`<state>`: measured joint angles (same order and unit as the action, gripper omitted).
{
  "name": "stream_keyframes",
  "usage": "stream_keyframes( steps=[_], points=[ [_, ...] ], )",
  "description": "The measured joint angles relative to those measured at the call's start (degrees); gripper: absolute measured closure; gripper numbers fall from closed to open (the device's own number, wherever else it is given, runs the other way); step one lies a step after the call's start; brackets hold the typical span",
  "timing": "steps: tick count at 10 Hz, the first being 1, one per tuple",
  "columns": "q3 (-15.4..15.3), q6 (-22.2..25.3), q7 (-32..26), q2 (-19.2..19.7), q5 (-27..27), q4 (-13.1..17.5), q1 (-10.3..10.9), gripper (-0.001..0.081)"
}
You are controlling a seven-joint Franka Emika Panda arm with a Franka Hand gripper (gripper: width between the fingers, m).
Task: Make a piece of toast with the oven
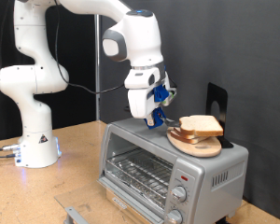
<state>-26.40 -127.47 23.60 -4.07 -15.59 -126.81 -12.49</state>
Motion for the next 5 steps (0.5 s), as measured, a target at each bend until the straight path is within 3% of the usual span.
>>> stream_keyframes(
  steps=[2,5],
  points=[
    [0.54,6.78,-0.07,1.83,-1.85,3.53,-0.21,0.0355],
    [0.78,9.15,-0.05,3.33,-2.58,5.58,-0.28,0.0355]
  ],
)
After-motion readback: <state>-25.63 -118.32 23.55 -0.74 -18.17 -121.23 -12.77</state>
